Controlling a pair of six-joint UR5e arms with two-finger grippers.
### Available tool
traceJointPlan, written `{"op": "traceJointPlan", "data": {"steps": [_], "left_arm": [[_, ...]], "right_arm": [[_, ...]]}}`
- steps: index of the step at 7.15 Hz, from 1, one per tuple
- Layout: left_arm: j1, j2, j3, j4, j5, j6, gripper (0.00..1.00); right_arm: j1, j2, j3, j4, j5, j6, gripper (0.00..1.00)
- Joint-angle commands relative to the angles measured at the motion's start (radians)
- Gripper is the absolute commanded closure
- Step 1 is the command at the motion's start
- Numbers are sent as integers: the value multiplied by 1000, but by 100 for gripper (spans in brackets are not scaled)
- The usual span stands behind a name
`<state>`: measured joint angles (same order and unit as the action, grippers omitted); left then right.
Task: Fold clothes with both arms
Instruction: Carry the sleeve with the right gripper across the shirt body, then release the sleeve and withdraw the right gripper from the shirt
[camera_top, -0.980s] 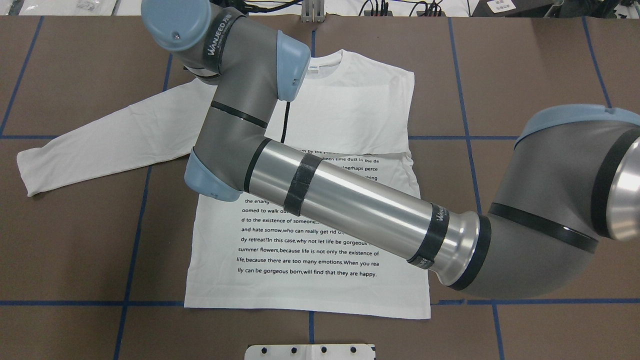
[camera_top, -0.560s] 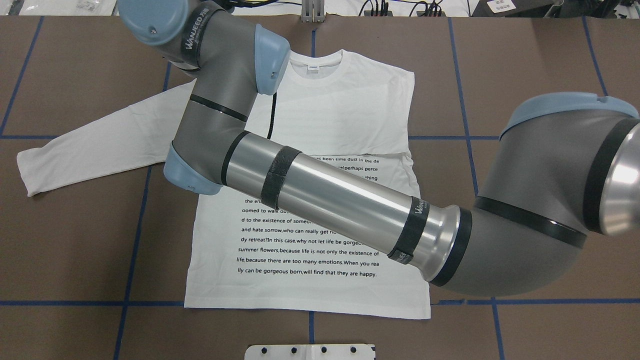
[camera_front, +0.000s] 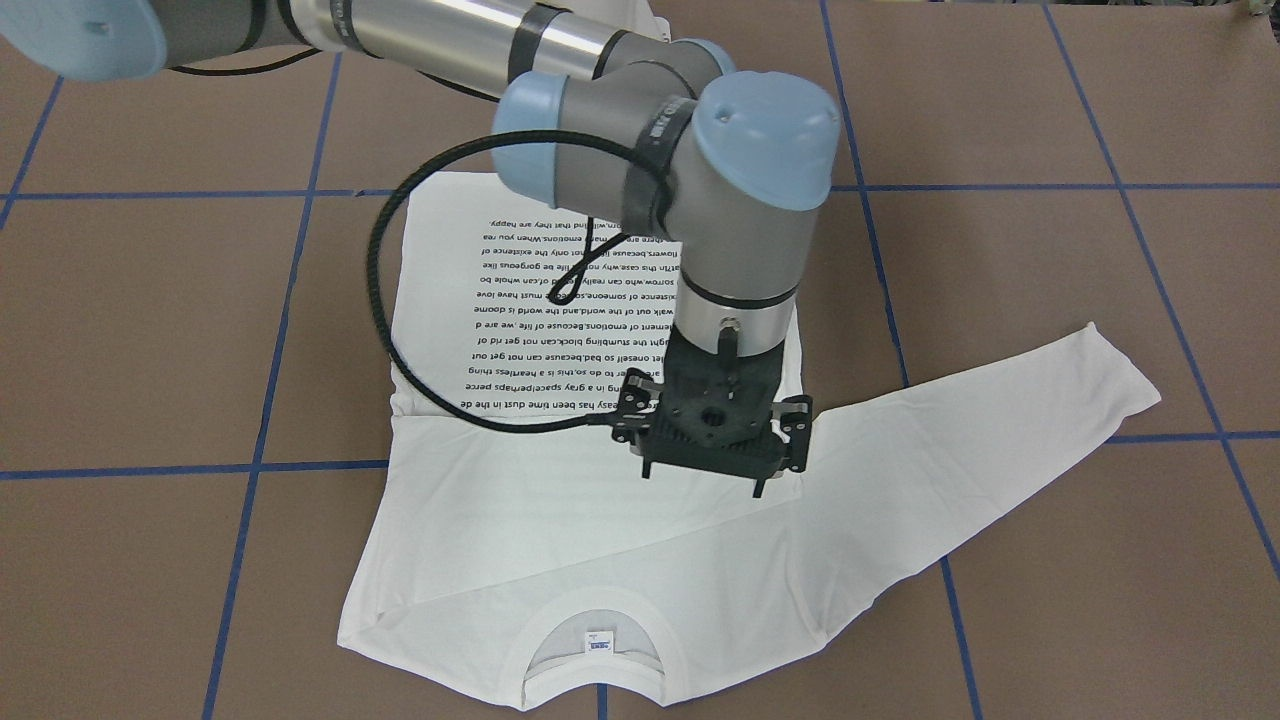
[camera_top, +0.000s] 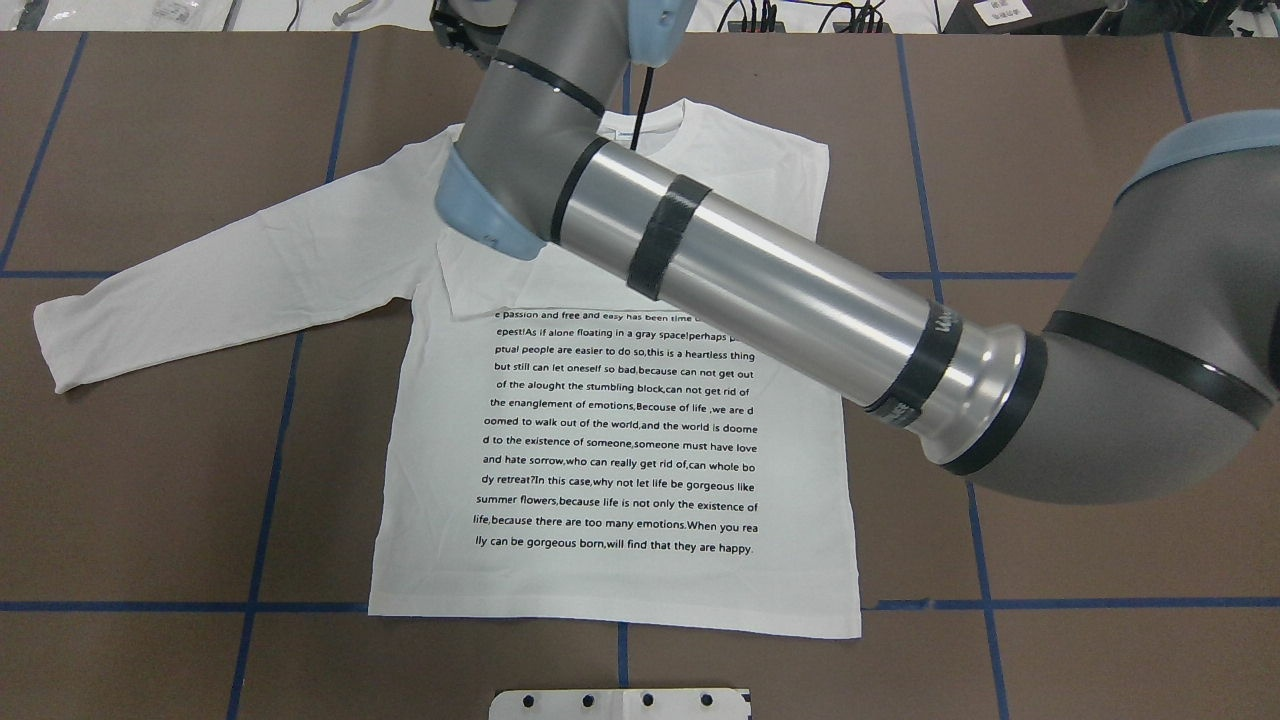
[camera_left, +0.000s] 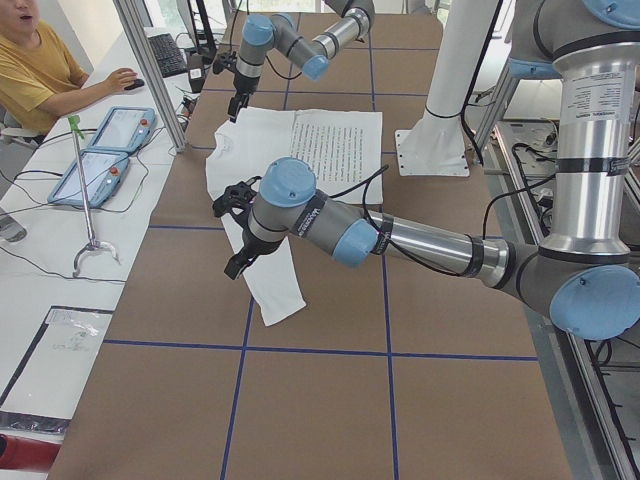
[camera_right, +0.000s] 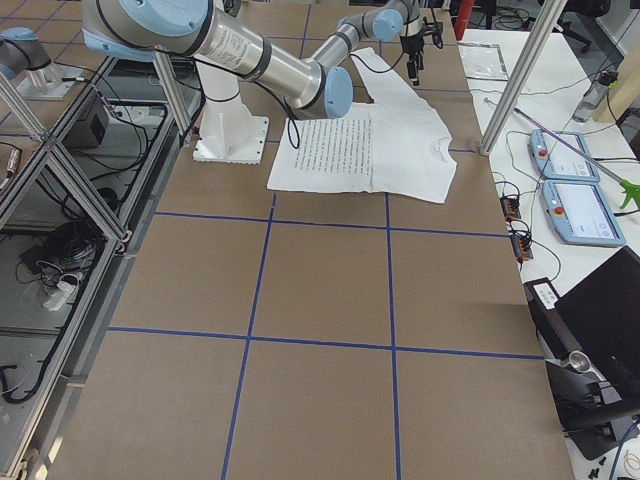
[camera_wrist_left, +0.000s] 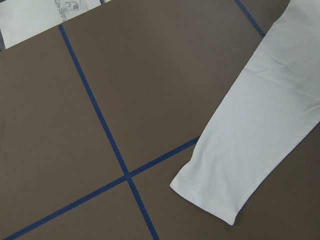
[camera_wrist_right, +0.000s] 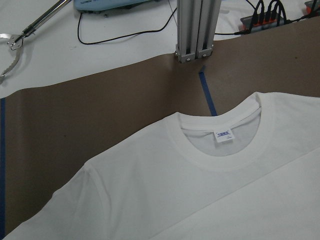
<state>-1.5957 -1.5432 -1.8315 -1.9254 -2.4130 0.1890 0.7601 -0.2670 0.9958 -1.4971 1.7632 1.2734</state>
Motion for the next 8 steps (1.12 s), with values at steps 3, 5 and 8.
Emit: {"op": "traceJointPlan", "data": {"steps": [3,5,8], "left_arm": [[167,21,38,-89,23,-5,0],[259,86,50,-183,173,-46,0],[449,89,304,-585,227,-229,0]], "right_arm": [[301,-535,464,-43,353,-492,0],[463,-783,616,-83,482,-876,0],[646,-1077,689,-71,594,-1227,0]]}}
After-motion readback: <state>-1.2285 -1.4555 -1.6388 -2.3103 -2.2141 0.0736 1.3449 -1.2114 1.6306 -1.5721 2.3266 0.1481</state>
